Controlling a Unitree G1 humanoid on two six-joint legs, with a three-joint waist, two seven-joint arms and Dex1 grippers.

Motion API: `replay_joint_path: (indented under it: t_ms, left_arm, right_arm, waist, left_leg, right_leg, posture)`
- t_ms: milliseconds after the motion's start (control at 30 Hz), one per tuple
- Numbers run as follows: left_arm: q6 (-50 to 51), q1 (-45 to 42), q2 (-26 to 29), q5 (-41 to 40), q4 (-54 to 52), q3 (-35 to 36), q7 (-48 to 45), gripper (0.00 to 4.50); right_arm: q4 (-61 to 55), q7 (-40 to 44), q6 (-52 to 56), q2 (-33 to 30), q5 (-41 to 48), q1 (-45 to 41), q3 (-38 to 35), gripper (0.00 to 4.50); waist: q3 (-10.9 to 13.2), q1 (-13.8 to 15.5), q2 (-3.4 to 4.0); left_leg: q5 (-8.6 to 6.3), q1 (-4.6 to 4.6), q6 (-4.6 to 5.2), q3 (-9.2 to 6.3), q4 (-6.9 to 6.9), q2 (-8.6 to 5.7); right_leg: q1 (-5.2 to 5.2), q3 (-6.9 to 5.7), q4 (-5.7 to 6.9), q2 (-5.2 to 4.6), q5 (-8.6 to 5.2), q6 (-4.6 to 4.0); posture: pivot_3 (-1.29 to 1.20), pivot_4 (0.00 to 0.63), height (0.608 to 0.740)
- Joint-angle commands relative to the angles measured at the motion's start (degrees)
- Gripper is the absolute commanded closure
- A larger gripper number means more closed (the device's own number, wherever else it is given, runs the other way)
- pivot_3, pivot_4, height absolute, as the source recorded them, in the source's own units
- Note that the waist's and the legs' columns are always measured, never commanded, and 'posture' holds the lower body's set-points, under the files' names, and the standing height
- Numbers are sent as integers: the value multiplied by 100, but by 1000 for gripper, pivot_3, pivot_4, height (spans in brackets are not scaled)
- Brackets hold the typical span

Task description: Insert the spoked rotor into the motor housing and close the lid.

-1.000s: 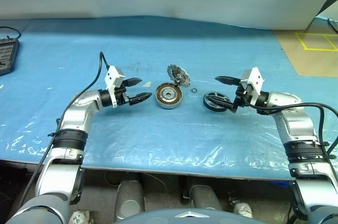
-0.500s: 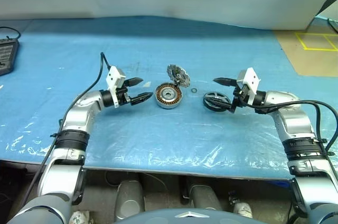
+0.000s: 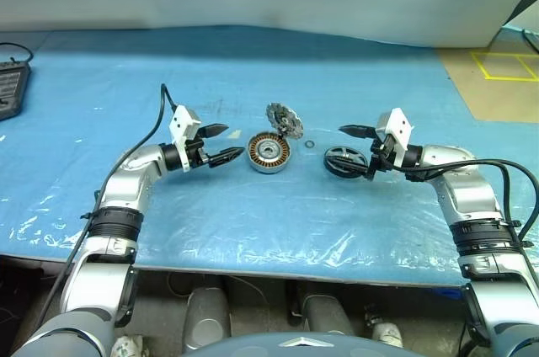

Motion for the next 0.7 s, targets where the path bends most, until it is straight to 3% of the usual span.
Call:
replay_joint_path:
  t_ms: [33,233,433,700]
  left_arm:
    - [-110,4,5,17,-52,10,26,0]
    - [-207,-1,-76,74,87,-38,63,0]
    - [-269,57,-91,149,65,-60,132,0]
    - [-238,361,1,152,-224,-128,148,0]
  right_arm:
    - [-864,562,302,-530,-41,-129,297,37]
    - [-1365,1510,340,-702,-232,-1093,1195,37]
    - [-832,2080,-80,-91,-660,-2067,2083,37]
    - [1425,1726,-1275,953,-1854,-3059,2936,37]
  waist:
    - [1,7,1]
    - [0,-30,2]
    - [0,-32,2]
    - [0,-41,2]
  left_leg:
    - [0,0,0,0,-2,1]
    - [-8,13,14,0,0,17]
    - [-9,6,16,0,4,28]
    - [-3,2,6,-1,8,31]
  right_leg:
    - [0,0,-1,0,0,0]
    - [1,0,12,1,0,0]
    - [6,-9,9,-1,-1,-3]
    - [5,-21,14,-1,-5,-10]
  posture:
    - [0,150,740]
    - [0,150,740]
    - [0,150,740]
    - [0,150,740]
